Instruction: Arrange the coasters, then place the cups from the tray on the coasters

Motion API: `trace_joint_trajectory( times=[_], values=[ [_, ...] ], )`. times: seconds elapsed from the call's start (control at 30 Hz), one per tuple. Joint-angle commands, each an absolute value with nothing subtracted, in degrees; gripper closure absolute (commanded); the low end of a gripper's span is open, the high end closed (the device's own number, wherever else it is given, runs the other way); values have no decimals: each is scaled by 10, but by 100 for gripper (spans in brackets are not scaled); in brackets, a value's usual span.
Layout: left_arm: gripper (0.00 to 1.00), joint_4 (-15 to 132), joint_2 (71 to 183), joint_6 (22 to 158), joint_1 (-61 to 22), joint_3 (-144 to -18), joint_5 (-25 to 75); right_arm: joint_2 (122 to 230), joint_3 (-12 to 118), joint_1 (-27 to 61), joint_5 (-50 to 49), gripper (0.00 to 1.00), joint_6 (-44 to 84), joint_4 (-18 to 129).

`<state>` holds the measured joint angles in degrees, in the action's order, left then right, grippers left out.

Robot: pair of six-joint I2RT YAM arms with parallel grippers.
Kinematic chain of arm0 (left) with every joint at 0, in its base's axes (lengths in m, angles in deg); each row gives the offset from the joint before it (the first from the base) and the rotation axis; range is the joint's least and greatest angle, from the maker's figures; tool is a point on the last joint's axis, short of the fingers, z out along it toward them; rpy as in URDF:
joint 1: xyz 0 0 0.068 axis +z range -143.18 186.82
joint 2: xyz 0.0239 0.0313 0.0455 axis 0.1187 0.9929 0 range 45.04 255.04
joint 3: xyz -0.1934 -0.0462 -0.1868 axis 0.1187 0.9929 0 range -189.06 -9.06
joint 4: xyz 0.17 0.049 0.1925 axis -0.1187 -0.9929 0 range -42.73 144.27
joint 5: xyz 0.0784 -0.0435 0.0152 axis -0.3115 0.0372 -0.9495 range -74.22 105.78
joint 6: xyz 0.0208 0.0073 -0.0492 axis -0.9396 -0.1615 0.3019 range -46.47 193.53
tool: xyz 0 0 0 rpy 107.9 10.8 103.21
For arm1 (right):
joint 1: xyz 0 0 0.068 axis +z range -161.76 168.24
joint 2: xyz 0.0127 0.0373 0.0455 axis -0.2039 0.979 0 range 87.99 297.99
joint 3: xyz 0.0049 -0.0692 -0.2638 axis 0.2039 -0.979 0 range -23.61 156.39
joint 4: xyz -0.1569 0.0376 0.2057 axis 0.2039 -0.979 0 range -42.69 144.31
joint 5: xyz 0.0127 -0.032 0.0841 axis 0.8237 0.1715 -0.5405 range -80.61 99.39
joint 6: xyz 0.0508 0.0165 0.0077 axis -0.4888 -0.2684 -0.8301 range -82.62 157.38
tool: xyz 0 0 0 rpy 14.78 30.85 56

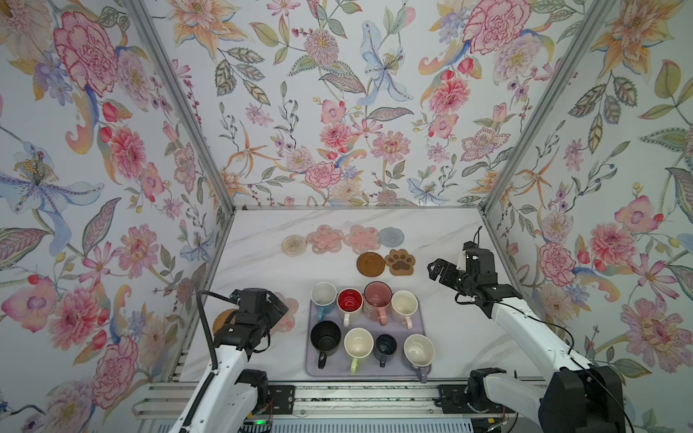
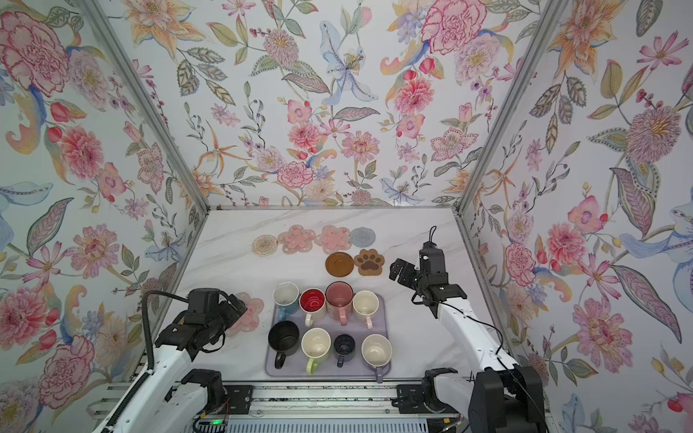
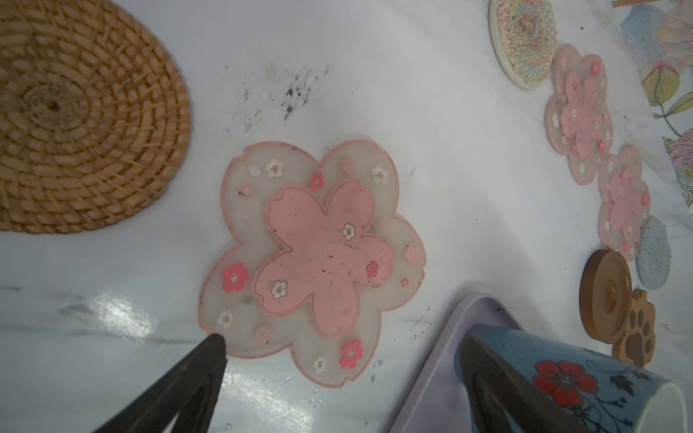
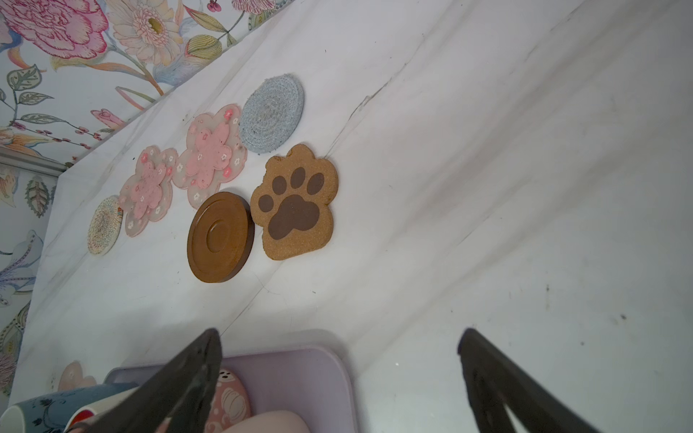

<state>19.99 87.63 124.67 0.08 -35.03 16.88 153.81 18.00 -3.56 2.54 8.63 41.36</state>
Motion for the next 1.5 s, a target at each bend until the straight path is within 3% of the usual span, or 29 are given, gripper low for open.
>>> trace_joint_trajectory(
  times=[0.0,0.43,1.13,1.47],
  values=[
    [1,141,869,1260,2,-327,169,1543,178,-37,19,1,89,427],
    [1,160,880,1265,-6,-302,173,1543,175,-37,18,1,87,426],
    [1,347,910,1323,-5,-250,236,1551,180,-37,17,1,86,430],
    [1,461,976,1347,-6,-254,250,1553,182,-38,18,1,86,426]
  ],
)
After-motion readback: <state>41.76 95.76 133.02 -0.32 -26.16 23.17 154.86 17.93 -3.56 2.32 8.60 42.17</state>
